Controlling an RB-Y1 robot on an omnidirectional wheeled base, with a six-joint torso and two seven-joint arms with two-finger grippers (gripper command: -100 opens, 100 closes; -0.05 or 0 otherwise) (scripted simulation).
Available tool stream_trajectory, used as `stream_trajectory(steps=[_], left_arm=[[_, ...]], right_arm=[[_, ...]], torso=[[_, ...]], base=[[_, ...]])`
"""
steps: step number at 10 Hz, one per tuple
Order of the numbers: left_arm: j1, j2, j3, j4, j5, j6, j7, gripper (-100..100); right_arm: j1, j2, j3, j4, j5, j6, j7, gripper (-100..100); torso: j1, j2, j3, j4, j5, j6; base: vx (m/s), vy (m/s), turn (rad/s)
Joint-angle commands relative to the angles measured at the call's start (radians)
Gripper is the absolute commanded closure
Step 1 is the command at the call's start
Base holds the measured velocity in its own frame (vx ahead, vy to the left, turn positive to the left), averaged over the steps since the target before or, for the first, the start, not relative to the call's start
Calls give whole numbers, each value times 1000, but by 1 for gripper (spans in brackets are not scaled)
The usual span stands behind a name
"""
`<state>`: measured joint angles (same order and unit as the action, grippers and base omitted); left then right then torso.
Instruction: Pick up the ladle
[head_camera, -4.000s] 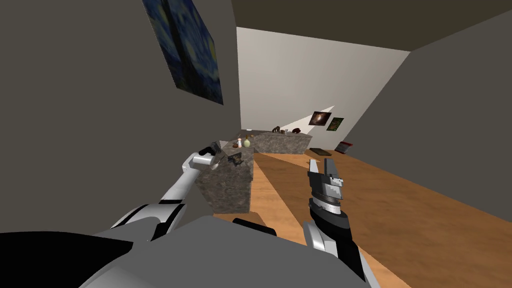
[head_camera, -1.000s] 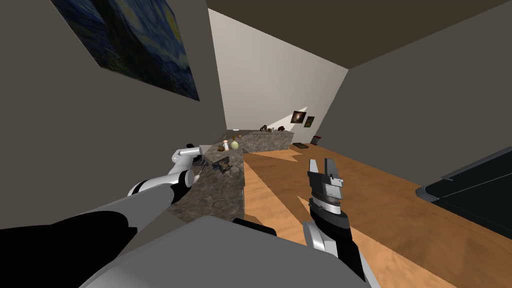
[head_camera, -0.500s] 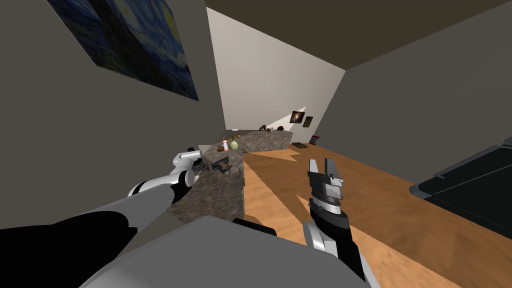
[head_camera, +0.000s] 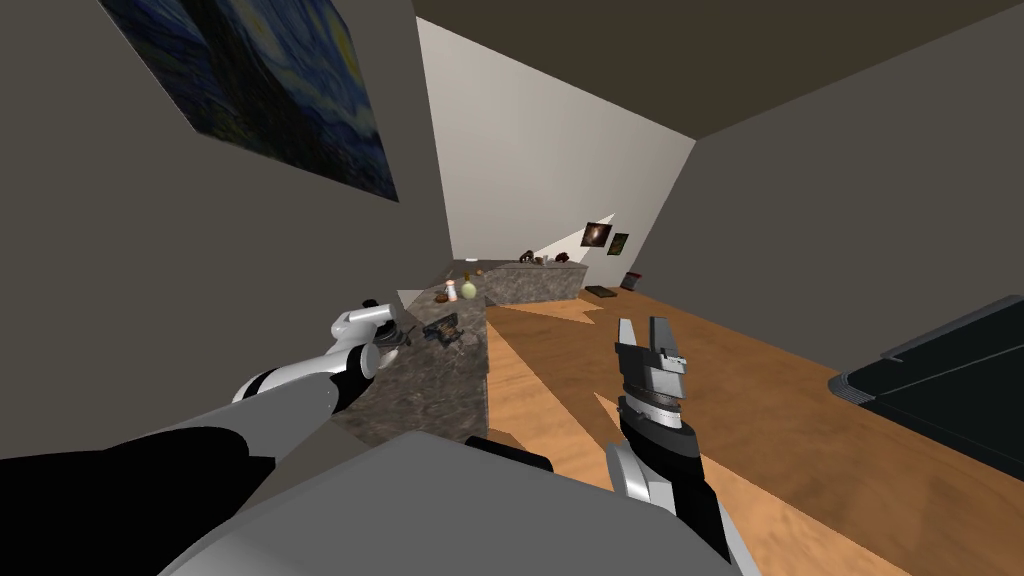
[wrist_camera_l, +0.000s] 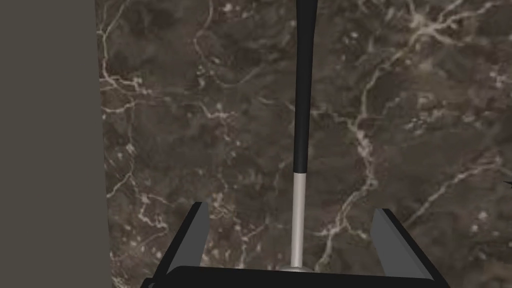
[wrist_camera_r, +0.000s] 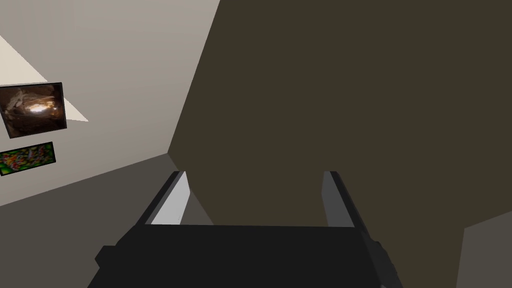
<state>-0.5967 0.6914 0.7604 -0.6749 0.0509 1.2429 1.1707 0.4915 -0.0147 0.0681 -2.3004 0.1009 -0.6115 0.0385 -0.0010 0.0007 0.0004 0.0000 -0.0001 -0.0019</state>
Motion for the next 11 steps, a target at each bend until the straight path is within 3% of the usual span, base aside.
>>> stream_trajectory(steps=[1, 11], left_arm=[[45, 25, 23, 8, 36, -13, -38, -100], [64, 37, 33, 13, 52, -20, -55, -100]], right_arm=[[0, 0, 0, 0, 0, 0, 0, 0], [0, 0, 0, 0, 0, 0, 0, 0]], torso=[[0, 0, 0, 0, 0, 0], [1, 1, 0, 0, 0, 0]], base=[[21, -30, 67], [3, -9, -2]])
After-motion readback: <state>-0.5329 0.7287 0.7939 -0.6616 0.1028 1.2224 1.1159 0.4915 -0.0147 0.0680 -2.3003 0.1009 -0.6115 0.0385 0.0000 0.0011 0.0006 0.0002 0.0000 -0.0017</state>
